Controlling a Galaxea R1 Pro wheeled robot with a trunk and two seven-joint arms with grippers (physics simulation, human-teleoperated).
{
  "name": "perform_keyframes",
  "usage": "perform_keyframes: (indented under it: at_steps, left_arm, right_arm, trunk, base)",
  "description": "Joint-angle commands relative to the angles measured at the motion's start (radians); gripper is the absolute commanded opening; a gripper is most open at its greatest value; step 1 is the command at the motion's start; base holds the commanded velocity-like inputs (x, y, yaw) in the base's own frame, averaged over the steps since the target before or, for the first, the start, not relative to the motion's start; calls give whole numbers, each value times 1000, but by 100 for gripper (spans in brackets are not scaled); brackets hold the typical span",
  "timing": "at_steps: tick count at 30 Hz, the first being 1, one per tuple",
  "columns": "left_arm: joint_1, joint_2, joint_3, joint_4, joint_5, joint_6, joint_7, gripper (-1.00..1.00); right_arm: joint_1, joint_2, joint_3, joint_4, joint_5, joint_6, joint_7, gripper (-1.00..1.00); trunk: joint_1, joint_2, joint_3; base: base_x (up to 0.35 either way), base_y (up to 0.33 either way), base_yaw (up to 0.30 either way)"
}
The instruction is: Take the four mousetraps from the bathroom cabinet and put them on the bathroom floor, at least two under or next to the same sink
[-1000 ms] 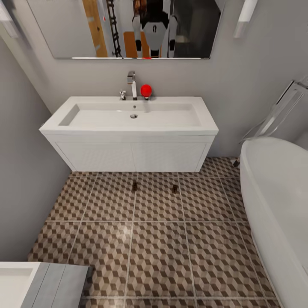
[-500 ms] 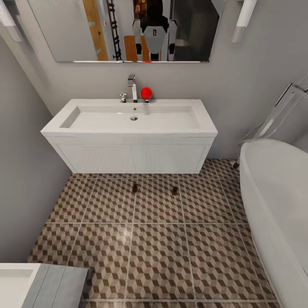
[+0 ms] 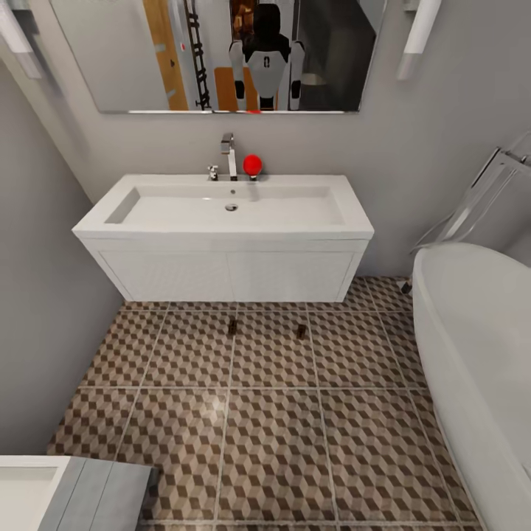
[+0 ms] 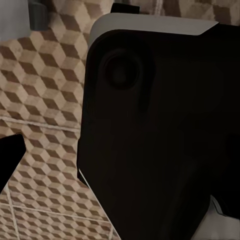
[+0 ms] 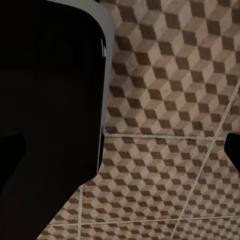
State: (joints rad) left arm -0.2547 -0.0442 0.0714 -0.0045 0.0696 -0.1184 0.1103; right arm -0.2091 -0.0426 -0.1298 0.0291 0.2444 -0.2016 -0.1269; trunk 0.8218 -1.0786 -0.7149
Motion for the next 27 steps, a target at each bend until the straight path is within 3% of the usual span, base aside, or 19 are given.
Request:
perform_keyframes:
  at_steps: [1, 27]
  left_arm:
    - [-1, 0, 6, 1, 6, -4, 0, 100]
    - [0, 0, 6, 1, 6, -4, 0, 100]
  right_arm:
    - [-1, 0, -8, 3, 10, -5, -3, 100]
    - [-1, 0, -8, 3, 9, -5, 0, 100]
  trunk:
    - [0, 0, 1]
    - [0, 0, 41]
  base:
    - [0, 0, 0]
    - [0, 0, 0]
